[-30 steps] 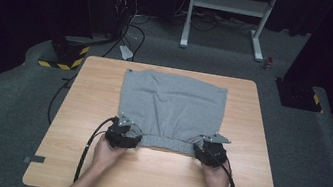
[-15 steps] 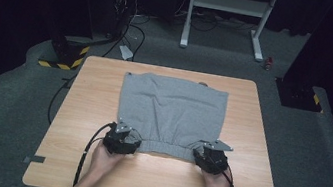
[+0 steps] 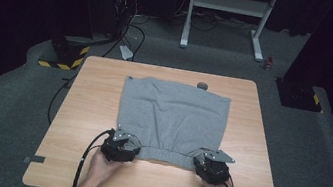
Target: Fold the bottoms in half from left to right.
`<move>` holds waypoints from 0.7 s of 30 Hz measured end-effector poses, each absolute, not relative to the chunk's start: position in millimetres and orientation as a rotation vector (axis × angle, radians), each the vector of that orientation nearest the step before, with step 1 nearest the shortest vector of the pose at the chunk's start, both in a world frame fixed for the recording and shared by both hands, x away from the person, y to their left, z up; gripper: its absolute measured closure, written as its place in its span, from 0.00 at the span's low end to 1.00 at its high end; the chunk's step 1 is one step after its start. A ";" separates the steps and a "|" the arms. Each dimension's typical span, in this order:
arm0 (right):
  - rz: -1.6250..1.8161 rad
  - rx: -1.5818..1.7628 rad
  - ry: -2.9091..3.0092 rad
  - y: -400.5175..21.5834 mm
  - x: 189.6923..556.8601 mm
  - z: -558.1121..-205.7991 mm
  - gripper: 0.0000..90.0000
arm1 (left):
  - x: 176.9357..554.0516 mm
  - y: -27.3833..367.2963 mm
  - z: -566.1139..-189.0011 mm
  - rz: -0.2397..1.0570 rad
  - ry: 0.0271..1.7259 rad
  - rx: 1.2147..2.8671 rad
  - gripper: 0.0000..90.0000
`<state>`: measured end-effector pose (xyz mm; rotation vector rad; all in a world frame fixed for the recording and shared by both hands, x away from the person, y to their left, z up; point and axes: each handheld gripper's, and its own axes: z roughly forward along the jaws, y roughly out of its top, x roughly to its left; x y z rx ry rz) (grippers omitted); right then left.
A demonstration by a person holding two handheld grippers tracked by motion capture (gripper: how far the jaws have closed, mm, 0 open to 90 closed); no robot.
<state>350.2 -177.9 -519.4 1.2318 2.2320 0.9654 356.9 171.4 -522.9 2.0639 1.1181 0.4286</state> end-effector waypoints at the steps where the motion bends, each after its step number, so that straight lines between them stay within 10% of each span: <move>1: 0.971 1.238 2.230 -178.6 345.2 -519.8 0.59 | 352.9 171.9 -523.8 0.428 1.107 2.059 0.38; 21: 0.995 1.223 2.205 -188.3 312.0 -522.8 0.59 | 322.0 167.3 -526.6 0.423 1.067 2.046 0.38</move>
